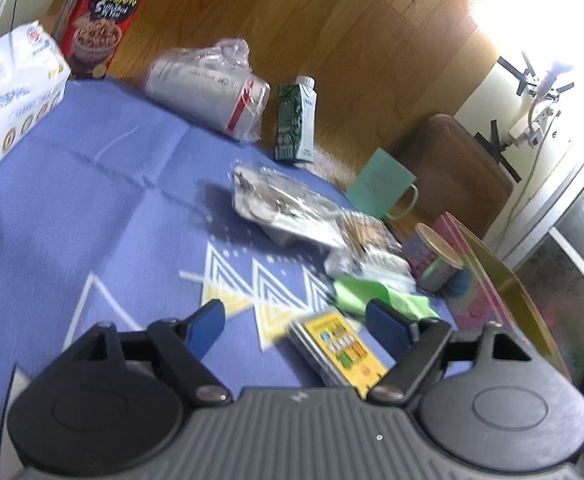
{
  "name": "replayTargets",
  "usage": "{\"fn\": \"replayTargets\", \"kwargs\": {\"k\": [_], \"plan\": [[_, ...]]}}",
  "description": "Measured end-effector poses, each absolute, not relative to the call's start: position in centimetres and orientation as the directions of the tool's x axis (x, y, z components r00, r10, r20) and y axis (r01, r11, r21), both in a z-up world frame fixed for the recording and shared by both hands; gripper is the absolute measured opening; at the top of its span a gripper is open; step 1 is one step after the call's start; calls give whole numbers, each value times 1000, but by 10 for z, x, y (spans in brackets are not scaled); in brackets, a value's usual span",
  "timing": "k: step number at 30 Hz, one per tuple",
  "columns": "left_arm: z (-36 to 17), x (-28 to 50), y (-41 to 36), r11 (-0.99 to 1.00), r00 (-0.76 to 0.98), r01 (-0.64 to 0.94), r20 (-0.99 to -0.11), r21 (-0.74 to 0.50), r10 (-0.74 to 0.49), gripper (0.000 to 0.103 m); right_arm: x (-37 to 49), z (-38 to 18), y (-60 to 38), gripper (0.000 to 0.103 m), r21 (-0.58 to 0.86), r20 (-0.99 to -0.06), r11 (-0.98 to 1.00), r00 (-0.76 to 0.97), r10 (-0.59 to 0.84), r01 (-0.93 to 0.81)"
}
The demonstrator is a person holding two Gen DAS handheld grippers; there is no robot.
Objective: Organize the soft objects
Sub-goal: 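Grasp the yellow plastic card case with the left tool, then carry the yellow card case into the pink tin and open the left tool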
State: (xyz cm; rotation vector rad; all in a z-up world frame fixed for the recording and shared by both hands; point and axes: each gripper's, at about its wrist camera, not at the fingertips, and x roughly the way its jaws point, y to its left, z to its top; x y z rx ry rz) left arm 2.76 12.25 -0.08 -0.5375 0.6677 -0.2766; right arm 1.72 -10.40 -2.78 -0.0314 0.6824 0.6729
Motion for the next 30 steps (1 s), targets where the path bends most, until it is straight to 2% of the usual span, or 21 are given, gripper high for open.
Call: {"fn": "replayTargets", "kwargs": {"k": [8, 11, 13, 15, 18, 24, 30], "plan": [[-6, 15, 112, 760, 682, 77, -521, -646, -513, 79, 9, -28, -113, 59, 248, -578, 780, 559, 595, -574], [-7, 20, 102, 749, 653, 88, -530, -657, -541, 70, 6, -28, -116, 59, 258, -571, 777, 557, 602, -575], [-8, 22, 95, 749, 643, 93, -534, -656, -548, 57, 5, -28, -118, 59, 269, -567, 773, 554, 609, -575], [-9, 24, 88, 758, 630, 93, -551, -645, -546, 39, 5, -28, -121, 59, 281, -563, 769, 551, 616, -574], [-7, 26, 82, 754, 618, 95, -555, -650, -556, 28, 2, -26, -125, 59, 282, -557, 771, 557, 616, -570], [27, 37, 50, 758, 627, 212, -509, -617, -590, 28, -9, -8, -138, 59, 179, -492, 812, 664, 563, -556], [64, 69, -20, 725, 580, 390, -460, -568, -672, 28, -16, 18, -179, 59, 43, -391, 899, 820, 417, -437]]}}
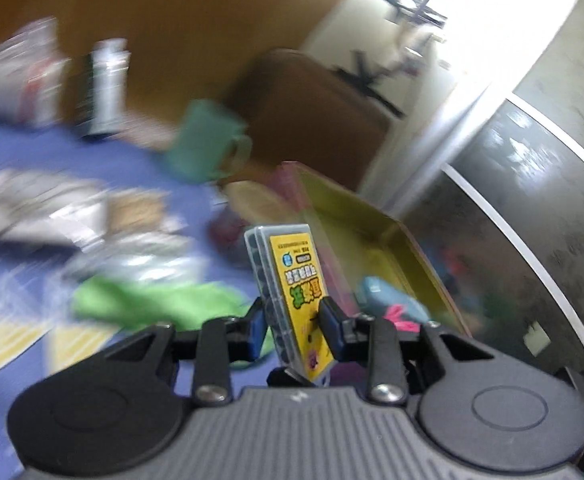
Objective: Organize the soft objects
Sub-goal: 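Carry the yellow card case into the pink tin and open the left tool, then move both tools back over the clear bag with the smiley keychain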
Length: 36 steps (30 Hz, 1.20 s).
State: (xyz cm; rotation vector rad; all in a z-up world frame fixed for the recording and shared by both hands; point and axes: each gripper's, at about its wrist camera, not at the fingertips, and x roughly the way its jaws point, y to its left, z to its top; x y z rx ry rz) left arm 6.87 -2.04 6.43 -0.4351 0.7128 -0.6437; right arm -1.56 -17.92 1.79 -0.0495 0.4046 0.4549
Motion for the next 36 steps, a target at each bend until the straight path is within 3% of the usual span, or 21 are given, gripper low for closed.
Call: {"fn": "replayTargets", "kwargs": {"k": [8, 14, 24, 30, 36], "plan": [[67, 113, -124, 681, 478, 518, -485, -518, -733, 31, -5, 23, -255, 59, 38, -359, 977, 909, 210, -211], [51, 128, -154, 753, 514, 498, -553, -430, -656, 32, 26, 3, -281, 60, 16, -402, 997, 912, 75, -75], [65, 81, -56, 757, 605, 474, -458, -449, -651, 35, 7, 10, -278, 60, 60, -341, 994, 934, 109, -94], [37, 63, 27, 864, 691, 282, -536, -417, -485, 35, -1, 21, -242, 59, 45, -304, 976, 928, 215, -212], [8, 62, 116, 917, 774, 29, -571, -399, -273, 35, 17, 16, -184, 59, 68, -390, 921, 840, 378, -383]]}}
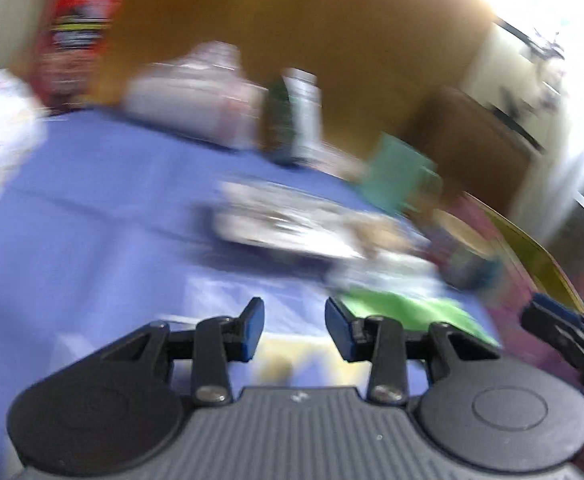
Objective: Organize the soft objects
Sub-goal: 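Move both tools back over the clear bag with the smiley keychain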
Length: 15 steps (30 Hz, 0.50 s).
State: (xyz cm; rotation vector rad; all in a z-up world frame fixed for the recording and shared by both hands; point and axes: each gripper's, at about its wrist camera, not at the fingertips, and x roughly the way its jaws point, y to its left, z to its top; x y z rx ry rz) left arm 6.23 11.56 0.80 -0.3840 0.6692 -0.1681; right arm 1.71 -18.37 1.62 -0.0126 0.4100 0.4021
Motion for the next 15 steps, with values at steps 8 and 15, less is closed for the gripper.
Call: {"fn": "replayTargets", "kwargs": {"k": [8, 15], "plan": [[-12, 59, 186, 816, 836, -95, -491, -571, -246, 35, 83, 1, -77, 87, -133, -515, 785, 719, 466, -605], [-13, 56, 185, 805, 850, -62, -454, -590, -267, 44, 147, -24, -17, 96, -326, -677, 632, 640, 364, -704]]}}
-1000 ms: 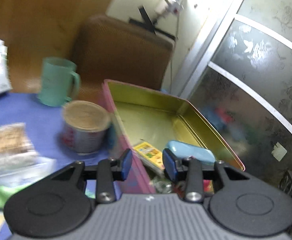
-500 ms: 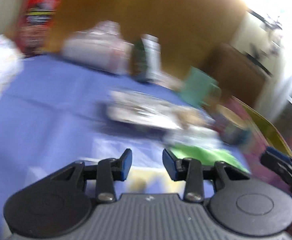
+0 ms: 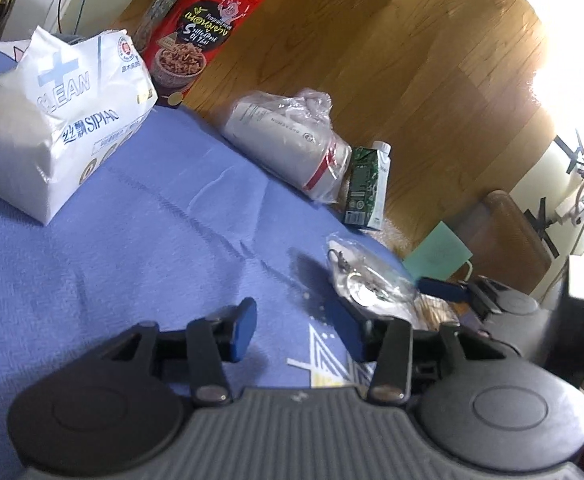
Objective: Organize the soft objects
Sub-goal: 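Move both tools back over the clear bag with the smiley keychain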
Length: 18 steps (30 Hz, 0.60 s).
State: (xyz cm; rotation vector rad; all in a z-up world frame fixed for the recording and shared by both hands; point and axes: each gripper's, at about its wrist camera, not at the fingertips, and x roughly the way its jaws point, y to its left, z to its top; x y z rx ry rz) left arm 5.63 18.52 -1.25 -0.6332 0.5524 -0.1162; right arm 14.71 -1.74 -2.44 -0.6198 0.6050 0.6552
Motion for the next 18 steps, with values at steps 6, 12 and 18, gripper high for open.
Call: {"fn": "replayTargets", "kwargs": {"k": [6, 12, 18], "plan": [[-12, 52, 184, 800, 859, -41, -430, -599, -277, 47, 117, -11, -16, 43, -324, -665, 620, 638, 388, -714], [-14, 49, 188, 781, 864, -50, -419, -622, -279, 47, 36, -15, -9, 29, -444, -605, 521, 673, 426, -729], [-13, 50, 186, 791, 863, -37, -419, -610, -283, 50, -12, -20, -22, 36, -433, -591, 510, 662, 462, -743]]}}
